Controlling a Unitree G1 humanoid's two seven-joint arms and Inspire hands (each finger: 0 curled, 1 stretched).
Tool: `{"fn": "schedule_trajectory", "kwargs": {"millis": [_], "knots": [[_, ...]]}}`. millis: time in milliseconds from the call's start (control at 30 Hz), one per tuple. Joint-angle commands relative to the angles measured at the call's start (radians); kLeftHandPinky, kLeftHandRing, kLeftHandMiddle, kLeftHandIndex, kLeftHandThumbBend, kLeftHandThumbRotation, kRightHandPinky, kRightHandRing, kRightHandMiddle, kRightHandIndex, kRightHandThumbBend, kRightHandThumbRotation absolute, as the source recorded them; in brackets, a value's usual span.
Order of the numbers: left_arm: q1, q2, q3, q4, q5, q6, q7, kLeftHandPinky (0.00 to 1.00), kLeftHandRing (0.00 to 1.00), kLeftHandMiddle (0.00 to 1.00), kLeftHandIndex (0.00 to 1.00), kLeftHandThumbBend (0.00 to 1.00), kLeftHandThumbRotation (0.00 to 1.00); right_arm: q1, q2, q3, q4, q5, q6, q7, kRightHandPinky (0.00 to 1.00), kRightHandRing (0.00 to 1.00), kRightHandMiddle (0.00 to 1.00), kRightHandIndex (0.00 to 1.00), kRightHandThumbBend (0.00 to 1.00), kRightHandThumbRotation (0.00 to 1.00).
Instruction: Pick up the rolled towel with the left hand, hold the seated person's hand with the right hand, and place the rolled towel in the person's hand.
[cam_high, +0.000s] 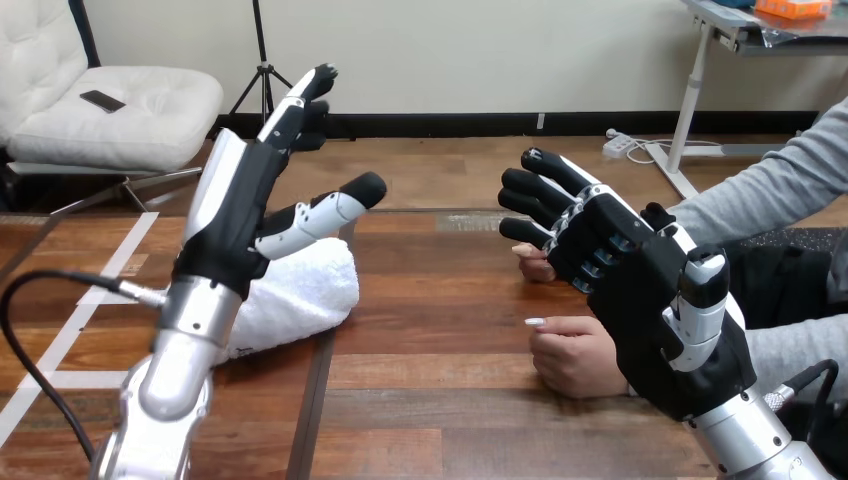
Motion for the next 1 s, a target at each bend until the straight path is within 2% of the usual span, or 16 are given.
{"fn": "schedule_trajectory", "kwargs": {"millis": [0, 133, 333, 700, 967], "knots": [[-0.134, 0.036, -0.031, 0.101, 0.067, 0.002, 0.069, 0.80, 0.90, 0.94, 0.95, 0.95, 0.84, -0.078, 0.003, -0.021, 0.008, 0.014, -0.028, 0.006, 0.88, 0.91, 0.89, 0.89, 1.00, 1.00], [-0.179, 0.047, -0.050, 0.171, 0.116, 0.003, 0.118, 0.79, 0.90, 0.93, 0.95, 0.93, 0.84, -0.082, 0.003, -0.023, 0.009, 0.012, -0.028, 0.005, 0.88, 0.90, 0.89, 0.89, 1.00, 1.00], [-0.253, 0.061, -0.090, 0.266, 0.180, 0.053, 0.165, 0.78, 0.89, 0.93, 0.94, 0.91, 0.84, -0.089, 0.002, -0.026, 0.015, 0.015, -0.032, 0.012, 0.86, 0.90, 0.89, 0.89, 1.00, 1.00], [-0.374, 0.070, -0.159, 0.427, 0.265, 0.135, 0.198, 0.72, 0.88, 0.94, 0.95, 0.86, 0.85, -0.098, 0.001, -0.027, 0.020, 0.015, -0.038, 0.019, 0.84, 0.89, 0.89, 0.89, 1.00, 1.00], [-0.440, 0.068, -0.195, 0.526, 0.295, 0.174, 0.212, 0.72, 0.89, 0.94, 0.95, 0.85, 0.84, -0.099, 0.002, -0.027, 0.020, 0.017, -0.033, 0.020, 0.83, 0.89, 0.89, 0.89, 1.00, 1.00]]}}
